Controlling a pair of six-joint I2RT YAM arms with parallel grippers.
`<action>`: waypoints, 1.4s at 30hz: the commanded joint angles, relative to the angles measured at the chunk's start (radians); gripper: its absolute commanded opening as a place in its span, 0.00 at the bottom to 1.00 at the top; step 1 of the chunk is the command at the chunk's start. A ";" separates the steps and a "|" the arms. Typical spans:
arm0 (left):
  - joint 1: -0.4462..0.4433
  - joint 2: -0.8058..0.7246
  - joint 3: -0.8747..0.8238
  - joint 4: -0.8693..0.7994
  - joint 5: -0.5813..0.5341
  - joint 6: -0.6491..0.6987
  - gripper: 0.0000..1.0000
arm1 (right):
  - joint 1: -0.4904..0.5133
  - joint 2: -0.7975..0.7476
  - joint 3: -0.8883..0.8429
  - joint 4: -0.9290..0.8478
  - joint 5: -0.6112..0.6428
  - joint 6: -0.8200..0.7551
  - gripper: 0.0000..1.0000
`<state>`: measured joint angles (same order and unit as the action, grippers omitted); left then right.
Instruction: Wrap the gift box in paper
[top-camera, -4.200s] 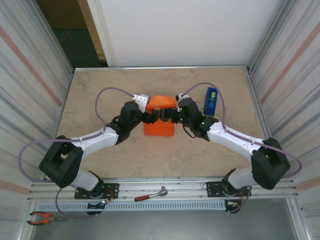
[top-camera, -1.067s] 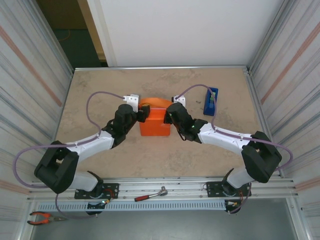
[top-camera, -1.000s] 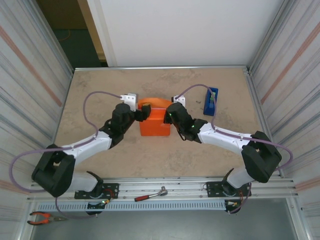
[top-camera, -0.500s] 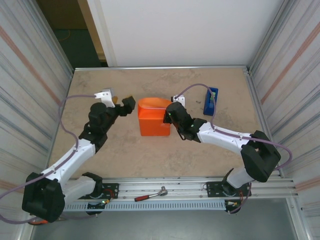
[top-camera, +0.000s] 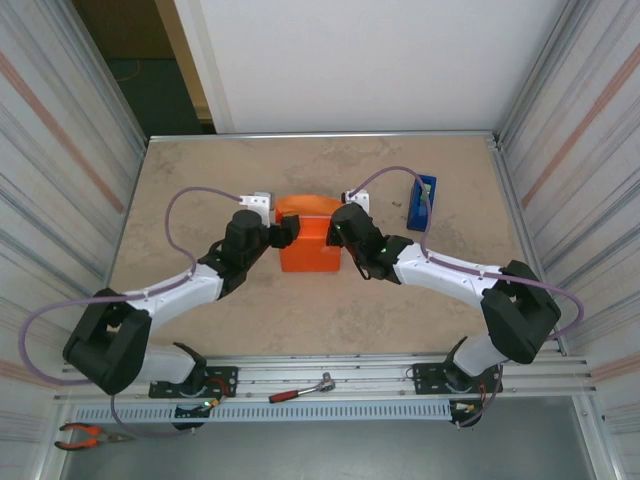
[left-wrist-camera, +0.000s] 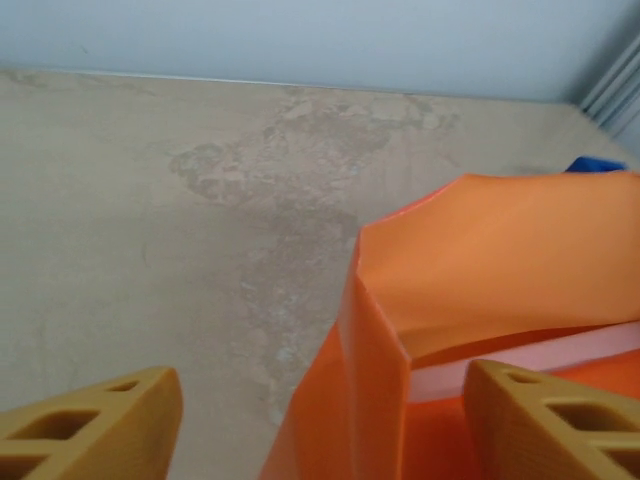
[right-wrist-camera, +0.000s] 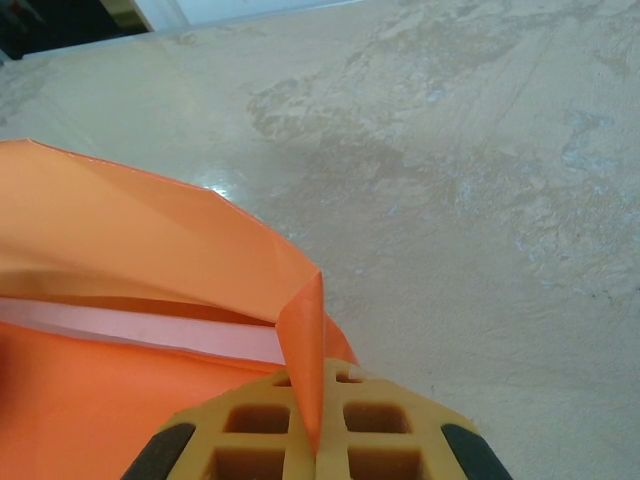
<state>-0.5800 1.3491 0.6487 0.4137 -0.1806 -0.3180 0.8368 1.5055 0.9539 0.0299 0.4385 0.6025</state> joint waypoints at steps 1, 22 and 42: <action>-0.017 0.047 0.041 0.081 -0.080 0.053 0.58 | 0.002 0.040 0.013 -0.100 -0.016 0.022 0.00; -0.069 0.019 0.056 0.154 -0.014 0.074 0.00 | -0.022 -0.080 0.040 -0.134 -0.015 -0.017 0.00; -0.080 0.016 -0.075 0.213 -0.051 0.029 0.00 | -0.037 -0.198 -0.037 -0.120 -0.007 0.068 0.89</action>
<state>-0.6506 1.3880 0.5934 0.6331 -0.2188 -0.2710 0.7918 1.2850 0.9382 -0.0917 0.4191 0.6483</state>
